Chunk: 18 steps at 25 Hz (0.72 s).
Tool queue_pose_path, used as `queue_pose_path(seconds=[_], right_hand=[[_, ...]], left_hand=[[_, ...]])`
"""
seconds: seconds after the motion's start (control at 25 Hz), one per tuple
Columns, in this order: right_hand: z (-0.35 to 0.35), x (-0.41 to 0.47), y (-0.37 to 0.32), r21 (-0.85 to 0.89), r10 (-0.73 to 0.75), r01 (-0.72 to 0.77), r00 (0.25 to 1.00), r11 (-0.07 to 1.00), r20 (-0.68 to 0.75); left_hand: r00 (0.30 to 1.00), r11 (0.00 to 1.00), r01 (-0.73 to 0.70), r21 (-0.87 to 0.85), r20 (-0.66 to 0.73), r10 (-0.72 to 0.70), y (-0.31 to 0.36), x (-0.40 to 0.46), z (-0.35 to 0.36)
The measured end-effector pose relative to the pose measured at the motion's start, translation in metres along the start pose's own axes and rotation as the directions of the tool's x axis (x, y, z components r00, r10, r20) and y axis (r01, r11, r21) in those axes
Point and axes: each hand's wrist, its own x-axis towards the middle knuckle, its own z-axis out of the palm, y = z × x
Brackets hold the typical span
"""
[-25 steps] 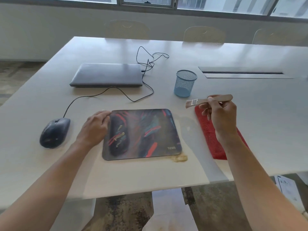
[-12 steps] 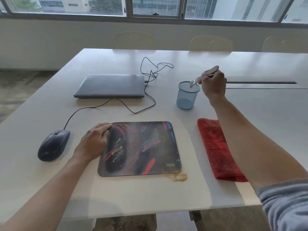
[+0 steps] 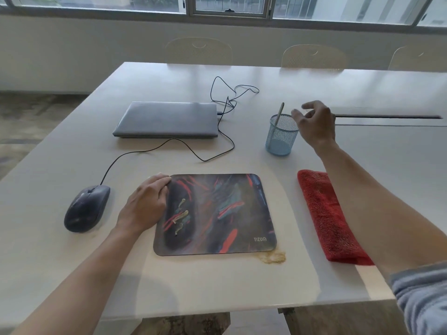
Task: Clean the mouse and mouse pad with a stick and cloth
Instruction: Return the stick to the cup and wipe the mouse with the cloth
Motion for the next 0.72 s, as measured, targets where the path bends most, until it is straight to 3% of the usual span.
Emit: queue_pose_path(seconds=[0.12, 0.24, 0.36, 0.48, 0.6, 0.72], right_hand=[[-0.025, -0.033, 0.006, 0.019, -0.043, 0.044, 0.998, 0.999, -0.040], [-0.051, -0.073, 0.026, -0.164, -0.051, 0.051, 0.999, 0.985, 0.005], [-0.074, -0.108, 0.050, -0.465, 0.112, -0.066, 0.991, 0.883, 0.072], [-0.086, -0.135, 0.070, -0.636, 0.369, -0.200, 0.919, 0.745, 0.143], [-0.088, -0.153, 0.082, -0.659, 0.471, -0.241, 0.861, 0.712, 0.193], [-0.086, -0.155, 0.084, -0.544, 0.461, -0.301, 0.868, 0.783, 0.184]], left_hand=[[1.000, 1.000, 0.005, 0.001, 0.008, -0.005, 0.000, 0.000, 0.001], [1.000, 1.000, 0.000, 0.003, 0.013, -0.001, -0.001, 0.000, 0.002], [1.000, 1.000, -0.002, 0.009, 0.016, 0.002, -0.001, 0.000, 0.003], [1.000, 1.000, -0.004, 0.010, 0.017, 0.003, 0.000, -0.001, 0.003], [1.000, 1.000, -0.008, 0.012, 0.016, 0.008, 0.002, -0.001, 0.001], [1.000, 1.000, -0.008, 0.007, 0.006, 0.008, 0.003, -0.003, 0.000]])
